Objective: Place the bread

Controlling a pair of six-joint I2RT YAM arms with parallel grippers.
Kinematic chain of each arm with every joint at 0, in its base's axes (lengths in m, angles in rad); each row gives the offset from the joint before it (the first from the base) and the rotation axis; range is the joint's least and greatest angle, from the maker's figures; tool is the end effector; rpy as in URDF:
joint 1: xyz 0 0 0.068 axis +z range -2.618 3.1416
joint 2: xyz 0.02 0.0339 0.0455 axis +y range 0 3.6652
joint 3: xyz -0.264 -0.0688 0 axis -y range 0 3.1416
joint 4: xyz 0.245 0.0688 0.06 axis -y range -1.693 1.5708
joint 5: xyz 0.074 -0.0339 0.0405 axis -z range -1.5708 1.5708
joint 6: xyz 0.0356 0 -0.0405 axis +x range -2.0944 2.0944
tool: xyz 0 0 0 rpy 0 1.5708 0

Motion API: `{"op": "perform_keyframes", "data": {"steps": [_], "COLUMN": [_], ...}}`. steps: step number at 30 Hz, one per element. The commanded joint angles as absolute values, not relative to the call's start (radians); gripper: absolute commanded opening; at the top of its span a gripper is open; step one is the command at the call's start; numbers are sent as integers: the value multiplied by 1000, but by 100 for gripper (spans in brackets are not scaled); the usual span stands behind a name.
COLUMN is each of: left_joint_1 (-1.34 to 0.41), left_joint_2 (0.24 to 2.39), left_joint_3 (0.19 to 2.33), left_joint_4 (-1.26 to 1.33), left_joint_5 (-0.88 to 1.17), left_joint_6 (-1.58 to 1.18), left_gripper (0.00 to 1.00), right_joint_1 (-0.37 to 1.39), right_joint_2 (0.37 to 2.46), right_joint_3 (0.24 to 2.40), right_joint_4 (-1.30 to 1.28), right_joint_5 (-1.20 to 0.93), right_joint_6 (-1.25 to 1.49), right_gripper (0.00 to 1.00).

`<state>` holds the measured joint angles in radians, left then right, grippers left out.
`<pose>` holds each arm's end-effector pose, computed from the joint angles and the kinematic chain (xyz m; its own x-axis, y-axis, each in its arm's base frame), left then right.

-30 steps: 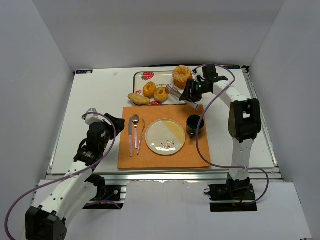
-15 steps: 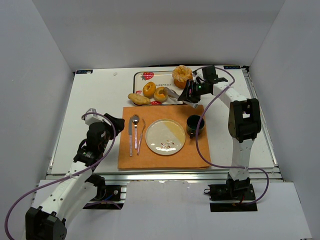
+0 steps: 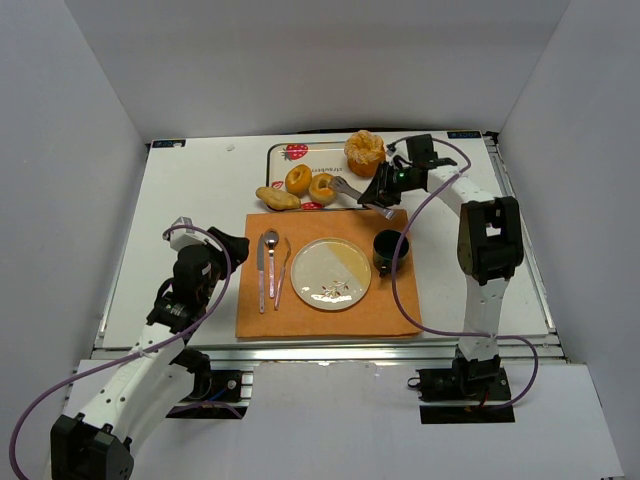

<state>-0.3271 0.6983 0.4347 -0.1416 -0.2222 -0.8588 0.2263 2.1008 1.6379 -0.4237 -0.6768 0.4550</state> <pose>0.1634 -0.0472 0.2345 -0.3360 -0.6658 -0.6662 -0.2032 0.7419 -0.6390 0.4470 0.1258 0.2067 -0.9247 0.1386 -0.3545 -0.1718 0.6790 0.7137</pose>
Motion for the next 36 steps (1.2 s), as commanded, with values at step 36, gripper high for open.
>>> {"op": "perform_keyframes", "data": {"steps": [36], "left_joint_1": [-323], "left_joint_2": [709], "left_joint_3": [385], "left_joint_4": [-7], "left_joint_5": [-170], "left_joint_6": [-821], "left_gripper": [75], "right_joint_1": [383], "right_joint_2": [1428], "right_joint_3": [1119], "right_joint_4": [-883], "right_joint_5": [-592], "right_joint_6": [-602], "right_gripper": [35]}}
